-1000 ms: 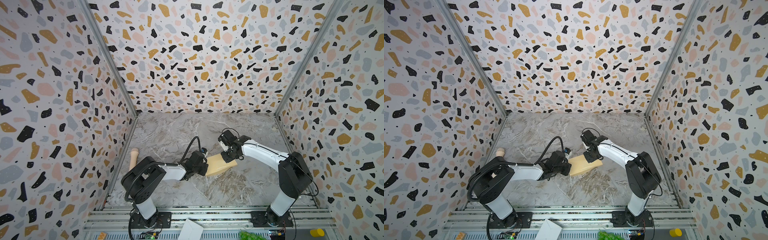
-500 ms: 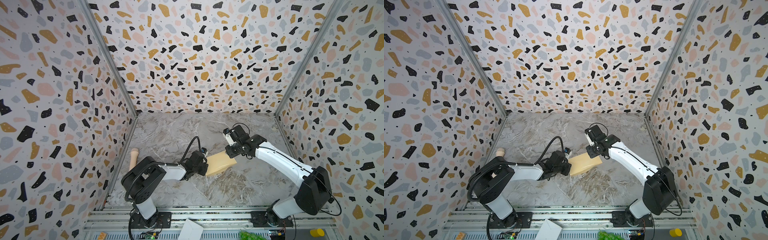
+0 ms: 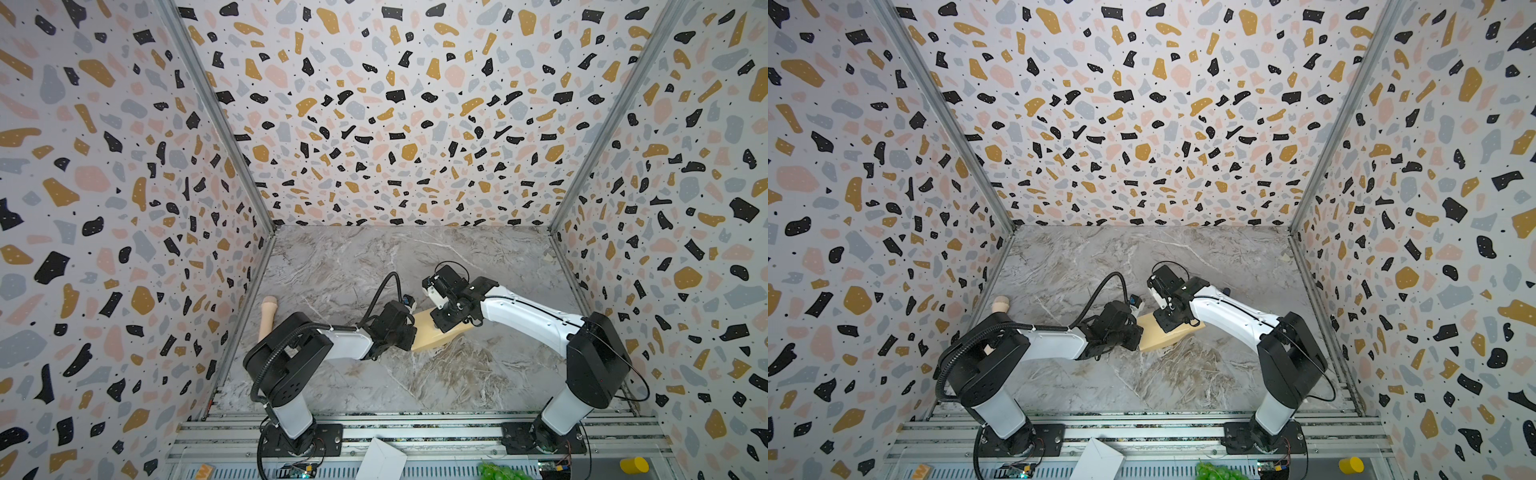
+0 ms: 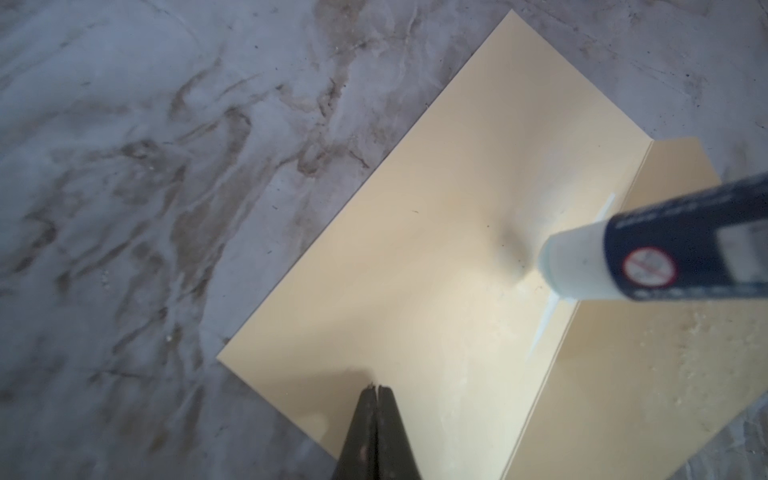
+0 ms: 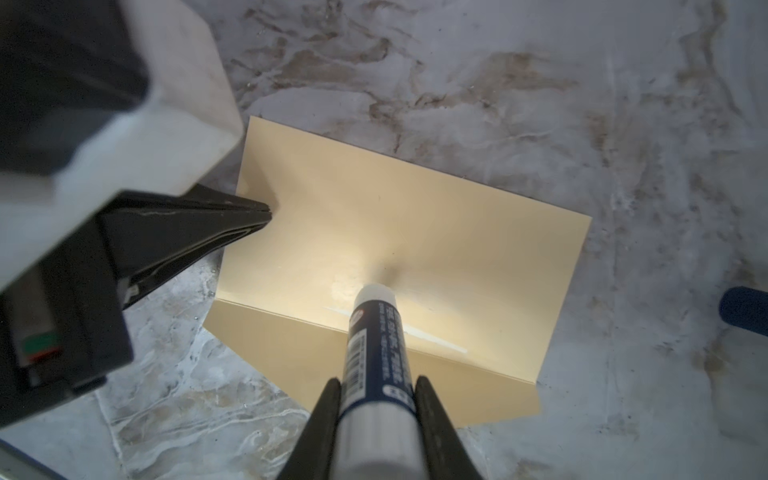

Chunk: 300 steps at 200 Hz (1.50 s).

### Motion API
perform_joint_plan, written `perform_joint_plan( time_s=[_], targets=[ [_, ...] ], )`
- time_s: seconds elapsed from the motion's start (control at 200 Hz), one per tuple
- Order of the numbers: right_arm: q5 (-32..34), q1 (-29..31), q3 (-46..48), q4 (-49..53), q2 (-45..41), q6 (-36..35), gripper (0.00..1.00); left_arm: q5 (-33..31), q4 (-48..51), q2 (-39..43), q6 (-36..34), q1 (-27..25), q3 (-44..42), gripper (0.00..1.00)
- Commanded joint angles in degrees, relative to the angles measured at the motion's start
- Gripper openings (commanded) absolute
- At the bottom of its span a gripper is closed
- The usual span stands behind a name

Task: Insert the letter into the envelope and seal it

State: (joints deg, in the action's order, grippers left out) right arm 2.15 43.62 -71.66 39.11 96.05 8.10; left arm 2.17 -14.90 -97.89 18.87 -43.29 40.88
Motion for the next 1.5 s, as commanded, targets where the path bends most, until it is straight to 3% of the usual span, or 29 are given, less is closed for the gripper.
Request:
perform_joint_plan(
  time_s=[0.0,0.566,1.207,1.497],
  targets=[
    [0.3,0.7,-3.1,0.3,0.5,1.1,0.0,-0.9,3.3,-1.7,-0.2,0.3,-0.4,0.0],
    [5.6,1.7,-3.2,1.9,4.1,1.3,0.0,-1.2,3.3,-1.7,-0.4,0.2,-0.7,0.0],
    [7.0,-7.0,1.1,2.0,2.0,0.2,0.0,-1.8,3.4,-2.0,-0.6,0.3,-0.7,0.0],
    [3.7,-9.8,1.5,-1.6,-7.4,-0.5,0.0,-1.9,3.4,-2.4,-0.7,0.2,-0.5,0.0]
  ],
)
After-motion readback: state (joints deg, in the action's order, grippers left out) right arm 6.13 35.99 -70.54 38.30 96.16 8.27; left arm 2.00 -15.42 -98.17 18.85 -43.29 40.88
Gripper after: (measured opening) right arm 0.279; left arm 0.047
